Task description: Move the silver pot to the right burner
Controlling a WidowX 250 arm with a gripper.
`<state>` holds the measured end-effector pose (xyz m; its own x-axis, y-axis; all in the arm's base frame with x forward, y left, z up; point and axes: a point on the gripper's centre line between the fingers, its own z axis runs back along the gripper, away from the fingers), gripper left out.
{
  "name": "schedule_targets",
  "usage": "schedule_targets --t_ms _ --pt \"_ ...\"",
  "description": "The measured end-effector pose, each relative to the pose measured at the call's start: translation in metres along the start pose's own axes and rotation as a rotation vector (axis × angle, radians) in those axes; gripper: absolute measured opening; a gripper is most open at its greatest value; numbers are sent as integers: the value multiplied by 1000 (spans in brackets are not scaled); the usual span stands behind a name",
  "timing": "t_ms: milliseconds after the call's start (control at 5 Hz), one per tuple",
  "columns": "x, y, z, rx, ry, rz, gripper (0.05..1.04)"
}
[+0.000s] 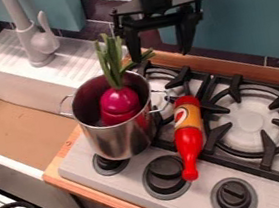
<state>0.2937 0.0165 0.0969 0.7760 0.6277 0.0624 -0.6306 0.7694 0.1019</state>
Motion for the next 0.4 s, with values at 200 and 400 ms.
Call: schedule_targets --t_ms 200,400 --pt "-2 1 -7 15 19 -11 999" --pt "-2 4 -7 33 21 -144 999"
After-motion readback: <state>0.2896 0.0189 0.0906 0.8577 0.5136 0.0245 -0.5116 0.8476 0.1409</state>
